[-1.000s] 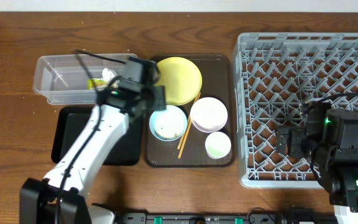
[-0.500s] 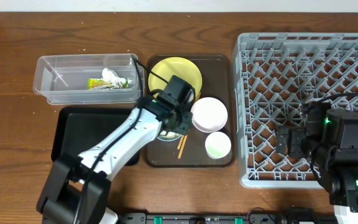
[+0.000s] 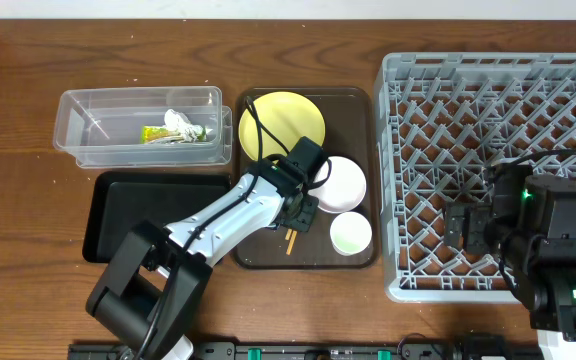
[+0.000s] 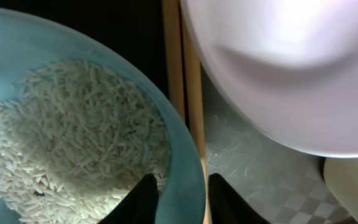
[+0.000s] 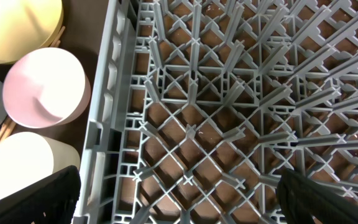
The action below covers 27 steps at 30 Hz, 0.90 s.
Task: Sort waste into correct bins and load items into the dishwasher rack
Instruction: 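Grasp the rim of the light-blue rice bowl with the left gripper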
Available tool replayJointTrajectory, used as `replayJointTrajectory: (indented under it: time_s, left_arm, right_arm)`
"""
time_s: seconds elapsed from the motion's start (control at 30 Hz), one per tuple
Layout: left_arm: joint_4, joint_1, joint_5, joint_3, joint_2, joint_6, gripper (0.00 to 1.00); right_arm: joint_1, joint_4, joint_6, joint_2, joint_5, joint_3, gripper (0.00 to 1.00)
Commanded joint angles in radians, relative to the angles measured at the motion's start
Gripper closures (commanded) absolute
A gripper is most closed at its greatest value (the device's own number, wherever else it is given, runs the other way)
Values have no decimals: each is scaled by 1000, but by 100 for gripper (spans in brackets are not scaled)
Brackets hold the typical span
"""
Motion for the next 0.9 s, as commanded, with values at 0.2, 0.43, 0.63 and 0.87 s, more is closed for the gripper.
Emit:
replayJointTrajectory:
  time_s: [0.2, 0.43, 0.63, 0.87]
  left_arm:
    - [-3, -3, -16, -13, 34, 6, 77]
    - [-3, -19, -18, -13, 34, 6, 91]
    - [-8, -33, -81, -10, 27, 6, 94]
    - [-68, -31, -87, 33, -103, 28, 94]
  right_arm:
    - [7, -2, 14, -3, -5, 20, 1]
    - [7, -2, 14, -3, -5, 20, 1]
    - [7, -2, 14, -3, -5, 20, 1]
    - [7, -2, 14, -3, -5, 20, 1]
